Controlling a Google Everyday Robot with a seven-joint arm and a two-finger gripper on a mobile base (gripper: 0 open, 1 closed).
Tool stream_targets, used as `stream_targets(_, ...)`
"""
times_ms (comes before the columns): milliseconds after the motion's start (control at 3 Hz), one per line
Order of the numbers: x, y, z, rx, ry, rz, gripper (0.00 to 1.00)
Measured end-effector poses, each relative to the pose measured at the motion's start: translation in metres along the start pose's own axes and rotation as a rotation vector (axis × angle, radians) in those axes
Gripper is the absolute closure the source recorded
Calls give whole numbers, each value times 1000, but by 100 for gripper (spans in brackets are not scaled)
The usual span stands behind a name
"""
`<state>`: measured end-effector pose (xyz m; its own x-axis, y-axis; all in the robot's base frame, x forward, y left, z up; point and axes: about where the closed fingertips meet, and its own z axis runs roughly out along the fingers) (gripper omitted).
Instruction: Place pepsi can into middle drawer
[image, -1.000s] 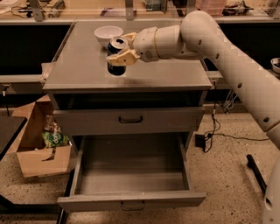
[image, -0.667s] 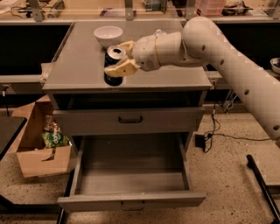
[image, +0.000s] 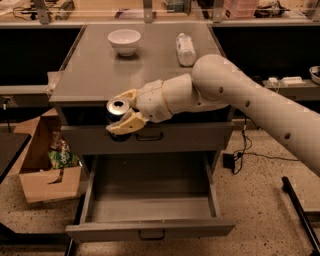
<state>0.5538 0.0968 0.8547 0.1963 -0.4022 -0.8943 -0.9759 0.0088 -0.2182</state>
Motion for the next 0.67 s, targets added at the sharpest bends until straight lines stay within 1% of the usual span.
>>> stream_targets(333,-1,1,1,-3,2,-3,100)
stream_targets(667,39,19,8,0,40,62,100)
